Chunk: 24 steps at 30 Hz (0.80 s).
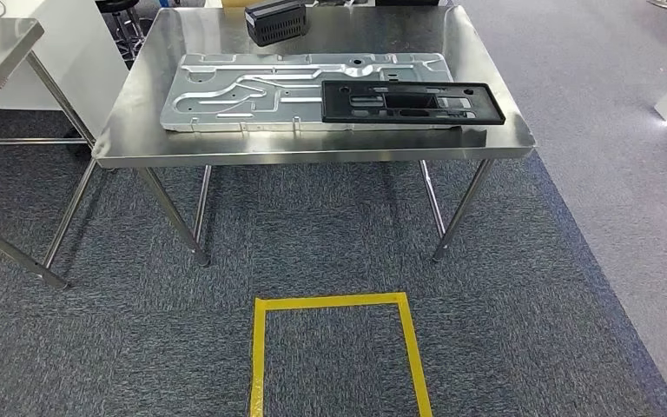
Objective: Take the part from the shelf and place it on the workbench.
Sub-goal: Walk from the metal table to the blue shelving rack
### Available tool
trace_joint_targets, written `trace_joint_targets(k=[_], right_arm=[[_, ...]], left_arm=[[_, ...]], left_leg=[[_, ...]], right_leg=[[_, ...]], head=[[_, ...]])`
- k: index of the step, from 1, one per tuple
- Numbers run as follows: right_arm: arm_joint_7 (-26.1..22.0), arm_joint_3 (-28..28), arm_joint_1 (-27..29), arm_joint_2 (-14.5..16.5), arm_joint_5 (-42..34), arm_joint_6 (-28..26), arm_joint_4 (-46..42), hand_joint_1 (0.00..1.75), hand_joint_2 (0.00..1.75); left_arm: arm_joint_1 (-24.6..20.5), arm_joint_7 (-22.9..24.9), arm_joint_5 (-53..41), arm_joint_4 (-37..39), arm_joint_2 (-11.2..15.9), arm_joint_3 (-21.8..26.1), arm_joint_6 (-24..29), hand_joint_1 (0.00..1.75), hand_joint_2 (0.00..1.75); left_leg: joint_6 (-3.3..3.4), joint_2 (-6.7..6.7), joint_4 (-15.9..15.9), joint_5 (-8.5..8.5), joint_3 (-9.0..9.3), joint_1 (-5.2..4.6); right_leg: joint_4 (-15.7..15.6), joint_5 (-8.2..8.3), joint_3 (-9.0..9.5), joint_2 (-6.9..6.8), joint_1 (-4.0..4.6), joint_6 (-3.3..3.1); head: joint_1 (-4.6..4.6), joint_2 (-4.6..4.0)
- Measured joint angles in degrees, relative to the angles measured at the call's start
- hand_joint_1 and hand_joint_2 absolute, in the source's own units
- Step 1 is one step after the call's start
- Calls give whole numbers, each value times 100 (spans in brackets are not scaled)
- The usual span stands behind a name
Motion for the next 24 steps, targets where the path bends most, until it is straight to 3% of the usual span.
trace_joint_targets(k=[2, 5, 6, 7, 9, 10, 11, 12, 14, 16, 17, 19, 20, 21, 22, 24], right_arm=[[503, 5, 1, 19, 196, 128, 84, 0, 0], [922, 17, 46, 57, 345, 417, 191, 0, 0], [964, 19, 57, 72, 355, 514, 214, 0, 0], [979, 19, 65, 87, 355, 609, 230, 0, 0], [979, 19, 81, 109, 355, 762, 253, 0, 0], [975, 19, 91, 120, 355, 807, 262, 0, 0], [973, 19, 97, 130, 355, 828, 271, 0, 0], [970, 19, 100, 139, 355, 837, 277, 0, 0], [967, 19, 99, 158, 355, 838, 284, 0, 0], [965, 19, 99, 185, 355, 841, 289, 0, 0], [965, 19, 100, 195, 355, 849, 290, 0, 0], [969, 19, 107, 202, 357, 878, 291, 0, 0], [976, 19, 110, 201, 361, 900, 292, 0, 0], [988, 19, 116, 202, 369, 920, 297, 0, 0], [1002, 19, 121, 202, 377, 944, 303, 0, 0], [1040, 19, 124, 203, 386, 1012, 314, 0, 0]], left_arm=[[1, 24, -7, 0, -12, 1, 2, 0, 0], [25, 32, -33, 0, -22, 2, 2, 0, 0], [43, 32, -49, 0, -24, 1, 0, 0, 0], [59, 32, -73, 0, -26, 1, -4, 0, 0], [72, 26, -114, 0, -26, 0, -15, 0, 0], [72, 22, -127, 0, -25, 0, -20, 0, 0], [72, 18, -132, 0, -23, 0, -22, 0, 0], [72, 17, -136, 0, -22, 0, -23, 0, 0], [67, 16, -139, 0, -19, -1, -23, 0, 0], [42, 14, -145, 0, -10, -2, -24, 0, 0], [30, 9, -149, 0, -6, -3, -26, 0, 0], [25, 0, -159, 0, -3, -4, -39, 0, 0], [27, -5, -165, 0, -7, -4, -53, 0, 0], [27, -10, -172, 0, -10, -4, -70, 0, 0], [25, -19, -180, 0, -14, -5, -87, 0, 0], [21, -33, -184, 0, -17, -6, -98, 0, 0]], left_leg=[[-86, -2, 31, 81, -61, -4], [-204, -5, 48, 144, -118, 14], [-226, -9, 150, 14, -166, 25], [-235, -13, 366, -225, -243, 34], [-232, -17, 1087, -834, -439, 33], [-226, -18, 1448, -1018, -499, 25], [-214, -18, 1679, -1057, -489, 14], [-194, -19, 1721, -964, -387, 1], [-115, -19, 1183, -659, 128, -41], [-22, -14, 280, -651, 747, -92], [17, -11, -32, -717, 925, -116], [75, -8, -239, -737, 969, -131], [111, 4, -257, -677, 933, -125], [150, 14, -277, -606, 885, -109], [178, 22, -299, -534, 823, -93], [202, 27, -304, -419, 670, -75]], right_leg=[[-558, -88, 335, 32, 25, -52], [-629, -13, 255, 25, 59, -230], [-635, 45, 199, 11, 62, -298], [-645, 110, 129, -4, 68, -356], [-632, 236, -45, -20, 119, -420], [-621, 303, -142, -26, 148, -433], [-605, 368, -239, -33, 174, -443], [-582, 427, -335, -37, 197, -448], [-519, 526, -506, -40, 229, -446], [-460, 616, -626, -46, 256, -418], [-447, 666, -658, -54, 256, -393], [-460, 771, -690, -67, 246, -328], [-450, 770, -709, -60, 235, -295], [-374, 662, -747, -46, 226, -262], [-201, 454, -810, -30, 215, -227], [454, -124, -998, -11, 168, -160]], head=[[0, 0], [1, 0], [1, 0], [0, 0], [1, 0], [0, 0], [0, 0], [0, 0], [0, 0], [0, 0], [0, 0], [0, 0], [0, 0], [1, 0], [1, 0], [1, 0]])
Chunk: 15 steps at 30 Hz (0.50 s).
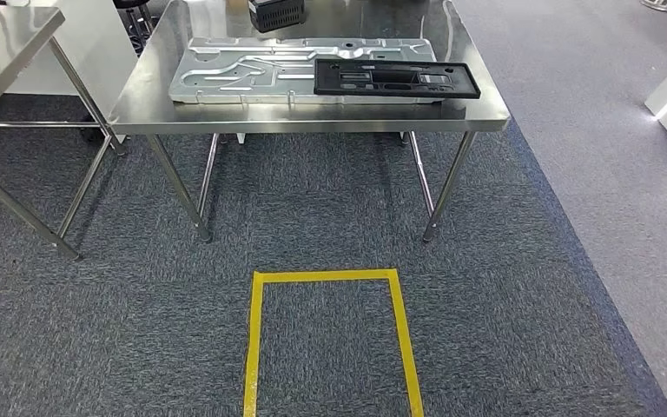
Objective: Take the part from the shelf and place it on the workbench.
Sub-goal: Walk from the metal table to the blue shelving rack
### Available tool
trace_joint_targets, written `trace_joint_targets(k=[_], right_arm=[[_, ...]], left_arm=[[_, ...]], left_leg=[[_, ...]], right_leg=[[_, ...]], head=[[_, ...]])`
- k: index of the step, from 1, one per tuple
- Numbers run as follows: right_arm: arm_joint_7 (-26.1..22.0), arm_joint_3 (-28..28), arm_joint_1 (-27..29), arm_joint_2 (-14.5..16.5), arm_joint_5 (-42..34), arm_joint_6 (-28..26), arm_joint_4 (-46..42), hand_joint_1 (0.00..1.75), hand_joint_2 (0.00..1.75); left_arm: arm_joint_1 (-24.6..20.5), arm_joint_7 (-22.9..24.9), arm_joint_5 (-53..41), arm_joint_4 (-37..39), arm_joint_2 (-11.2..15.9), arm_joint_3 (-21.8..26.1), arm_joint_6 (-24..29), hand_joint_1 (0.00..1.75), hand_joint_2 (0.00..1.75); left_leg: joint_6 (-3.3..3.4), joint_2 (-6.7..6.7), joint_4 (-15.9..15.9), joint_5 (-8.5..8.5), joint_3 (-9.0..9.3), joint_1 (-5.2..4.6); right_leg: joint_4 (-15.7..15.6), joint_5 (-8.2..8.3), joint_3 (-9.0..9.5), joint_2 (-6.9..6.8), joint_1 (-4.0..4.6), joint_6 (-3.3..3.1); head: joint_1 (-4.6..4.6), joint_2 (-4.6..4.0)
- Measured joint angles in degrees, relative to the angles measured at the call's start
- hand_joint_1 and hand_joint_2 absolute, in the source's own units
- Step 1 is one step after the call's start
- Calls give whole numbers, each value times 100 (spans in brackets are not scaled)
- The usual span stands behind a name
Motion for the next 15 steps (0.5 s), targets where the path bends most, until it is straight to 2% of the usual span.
trace_joint_targets(k=[1, 2, 3, 4, 5, 6, 7, 8, 9, 11, 12, 13, 15], right_arm=[[32, -1, 0, -1, -3, 53, 2, 0, 0], [66, -2, 1, -2, -10, 112, 3, 0, 0], [99, -3, 4, -3, -21, 171, 5, 0, 0], [130, -5, 6, -3, -34, 227, 7, 0, 0], [161, -7, 6, -3, -46, 285, 8, 0, 0], [215, -11, 1, -3, -54, 357, 9, 0, 0], [292, -15, -8, -4, -58, 439, 11, 0, 0], [392, -21, -16, -6, -60, 532, 15, 0, 0], [498, -27, -22, -8, -59, 620, 20, 0, 0], [661, -44, -22, -9, -58, 742, 36, 0, 0], [706, -57, -21, -9, -57, 775, 44, 0, 0], [734, -69, -20, -9, -57, 799, 51, 0, 0], [758, -87, -20, -8, -57, 826, 58, 0, 0]], left_arm=[[3, 4, 3, 0, -1, 0, 9, 0, 0], [5, 19, 9, 0, -1, 1, 23, 0, 0], [6, 42, 19, 0, -2, 1, 44, 0, 0], [5, 74, 33, 0, -2, 2, 66, 0, 0], [3, 118, 53, 0, -3, 2, 88, 0, 0], [0, 168, 78, 0, -3, 2, 109, 0, 0], [-5, 223, 101, 0, -2, 4, 125, 0, 0], [-11, 272, 118, 0, -2, 8, 136, 0, 0], [-17, 314, 128, 0, -1, 11, 147, 0, 0], [-25, 372, 136, 0, -1, 15, 175, 0, 0], [-24, 391, 139, 1, -2, 16, 188, 0, 0], [-23, 403, 143, 1, -4, 17, 196, 0, 0], [-19, 415, 149, 2, -9, 19, 199, 0, 0]], left_leg=[[-9, 2, 6, 48, -78, 2], [-23, 7, 16, 98, -155, 7], [-42, 12, 34, 144, -229, 15], [-64, 15, 57, 183, -294, 26], [-89, 15, 87, 215, -349, 36], [-118, 13, 122, 238, -400, 38], [-151, 11, 157, 260, -440, 36], [-187, 10, 191, 282, -477, 29], [-225, 9, 213, 304, -505, 24], [-296, 4, 244, 331, -542, 34], [-322, -3, 311, 275, -577, 44], [-344, -10, 488, 143, -655, 54], [-372, -23, 1212, -293, -953, 66]], right_leg=[[369, -175, -79, 1, -26, 34], [642, -210, -107, 1, -51, 64], [744, -118, -50, 0, -76, 90], [630, 50, 109, -1, -100, 108], [309, 203, 369, -1, -121, 122], [-146, 268, 699, 1, -134, 130], [-581, 252, 987, 7, -131, 112], [-910, 191, 1184, 12, -124, 80], [-1088, 126, 1274, 18, -108, 38], [-1146, 114, 1250, 11, -100, -70], [-1149, 137, 1234, 3, -99, -121], [-1158, 164, 1217, -8, -99, -172], [-1153, 207, 1162, -22, -71, -244]], head=[[-1, 0], [-1, 0], [-1, 0], [-1, 0], [-1, 0], [0, 0], [0, 0], [0, 0], [0, 0], [-1, 0], [-1, 0], [-1, 0], [-1, 0]])
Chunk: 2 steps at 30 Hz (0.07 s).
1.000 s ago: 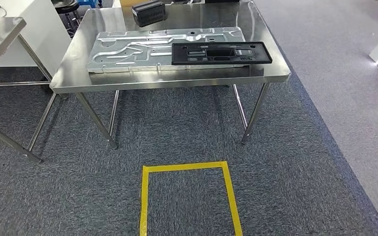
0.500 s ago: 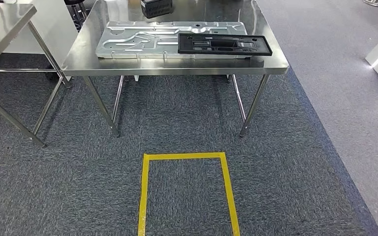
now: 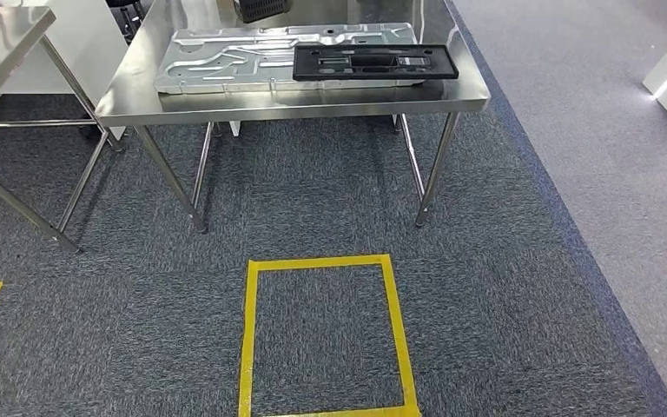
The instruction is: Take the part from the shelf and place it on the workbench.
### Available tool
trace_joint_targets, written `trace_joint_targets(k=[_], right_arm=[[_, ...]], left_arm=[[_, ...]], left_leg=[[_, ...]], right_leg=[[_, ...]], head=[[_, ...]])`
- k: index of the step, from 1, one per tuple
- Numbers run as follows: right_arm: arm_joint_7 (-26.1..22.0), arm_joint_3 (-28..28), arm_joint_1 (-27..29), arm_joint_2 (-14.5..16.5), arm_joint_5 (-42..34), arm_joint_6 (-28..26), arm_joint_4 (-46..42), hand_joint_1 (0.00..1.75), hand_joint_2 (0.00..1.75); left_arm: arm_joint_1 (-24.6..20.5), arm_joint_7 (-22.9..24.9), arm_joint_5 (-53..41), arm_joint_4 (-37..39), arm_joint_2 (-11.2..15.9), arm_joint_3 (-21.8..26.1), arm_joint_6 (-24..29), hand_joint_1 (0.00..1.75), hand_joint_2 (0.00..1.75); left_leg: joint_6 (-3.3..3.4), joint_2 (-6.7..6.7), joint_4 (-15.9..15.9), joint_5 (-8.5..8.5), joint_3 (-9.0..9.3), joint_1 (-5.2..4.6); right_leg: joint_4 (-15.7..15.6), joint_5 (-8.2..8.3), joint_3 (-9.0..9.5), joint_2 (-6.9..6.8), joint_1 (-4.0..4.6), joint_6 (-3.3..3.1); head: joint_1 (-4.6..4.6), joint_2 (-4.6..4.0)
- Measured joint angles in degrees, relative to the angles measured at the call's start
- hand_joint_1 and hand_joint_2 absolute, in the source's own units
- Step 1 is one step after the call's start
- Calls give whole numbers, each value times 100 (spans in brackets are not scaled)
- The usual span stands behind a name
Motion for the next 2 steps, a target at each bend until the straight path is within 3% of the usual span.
trace_joint_targets(k=[2], right_arm=[[5, -11, 2, 0, 0, 9, 3, 0, 0]], left_arm=[[4, 5, 3, 0, -1, 1, 2, 0, 0]], left_leg=[[-14, -3, 656, -292, -257, 1]], right_leg=[[18, 20, -48, -3, 33, -29]], head=[[0, 0]])
